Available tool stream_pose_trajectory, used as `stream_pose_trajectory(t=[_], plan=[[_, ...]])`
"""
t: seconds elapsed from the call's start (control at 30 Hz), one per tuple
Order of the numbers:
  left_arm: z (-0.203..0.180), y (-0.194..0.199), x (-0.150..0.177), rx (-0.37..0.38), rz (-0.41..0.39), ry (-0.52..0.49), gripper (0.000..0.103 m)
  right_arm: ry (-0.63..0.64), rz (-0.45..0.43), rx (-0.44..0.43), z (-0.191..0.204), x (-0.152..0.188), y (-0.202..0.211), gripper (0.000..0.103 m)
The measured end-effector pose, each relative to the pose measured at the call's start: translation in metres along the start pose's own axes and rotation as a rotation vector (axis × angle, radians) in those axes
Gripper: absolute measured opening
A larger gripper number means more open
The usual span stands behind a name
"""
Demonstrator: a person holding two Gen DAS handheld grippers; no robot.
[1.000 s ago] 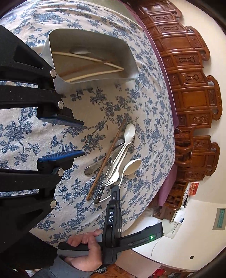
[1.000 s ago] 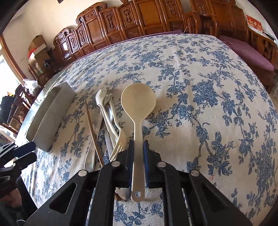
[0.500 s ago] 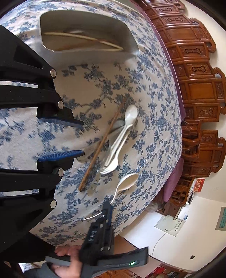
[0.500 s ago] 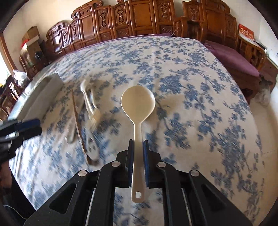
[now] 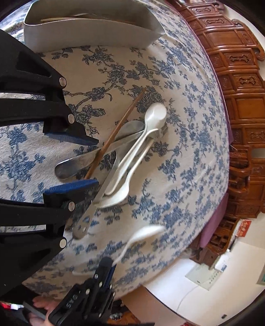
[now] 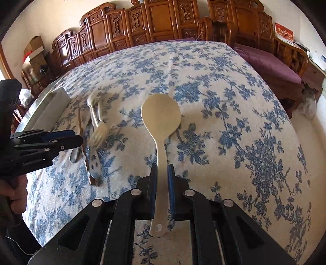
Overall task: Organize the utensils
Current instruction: 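Lift the white spoon with the right tool while the left tool grasps a wooden chopstick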
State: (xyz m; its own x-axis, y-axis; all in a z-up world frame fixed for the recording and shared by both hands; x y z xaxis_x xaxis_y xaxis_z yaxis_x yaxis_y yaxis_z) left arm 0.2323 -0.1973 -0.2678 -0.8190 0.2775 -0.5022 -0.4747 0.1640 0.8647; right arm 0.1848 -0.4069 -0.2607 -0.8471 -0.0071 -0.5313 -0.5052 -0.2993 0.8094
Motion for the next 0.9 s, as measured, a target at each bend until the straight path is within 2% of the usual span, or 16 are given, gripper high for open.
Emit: stream_pose_trajectory(t=[0.2,0.47,0.5,0.53,0.63,0.9], plan=[[-0.001,-0.003,-0.006,-0.02,0.005,0.011,0.039,0.007,0.0,0.004,-0.002,0.001,-0.002,0.01],[0.007,-0.012,-0.011,0.027,0.042,0.098,0.039,0.021,-0.001,0.012,0.0,0.003,-0.001,0.01],[0.007,-0.012,-0.011,0.027,0.043,0.098,0.035,0.023,-0.001,0.012,0.0,0.003,-0.001,0.01],[0.007,-0.012,-0.012,0.022,0.044,0.094,0.028,0.023,0.0,0.012,-0.001,0.003,-0.001,0.01],[0.011,-0.011,-0.01,0.013,0.048,0.092,0.019,0.022,0.0,0.01,0.0,0.003,-0.001,0.01],[0.029,-0.004,-0.006,0.024,0.043,0.123,0.01,0.024,0.0,0.011,0.0,0.004,-0.001,0.01]])
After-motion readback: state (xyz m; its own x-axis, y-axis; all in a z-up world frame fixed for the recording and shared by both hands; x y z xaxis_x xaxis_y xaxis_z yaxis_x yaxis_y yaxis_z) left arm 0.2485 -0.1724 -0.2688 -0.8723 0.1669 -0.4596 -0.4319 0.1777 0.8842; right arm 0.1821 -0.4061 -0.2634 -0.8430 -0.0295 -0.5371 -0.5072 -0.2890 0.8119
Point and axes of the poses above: each gripper's, at about its wrist camera, not at the fingertips, and y roughly against the way its jaws point, z to its left, x to its underside, the point moved 1 cm from there along -y, roughly the way its jaws point, and after that the axes turned 6 degrees about -x, right-handed, at the moved point
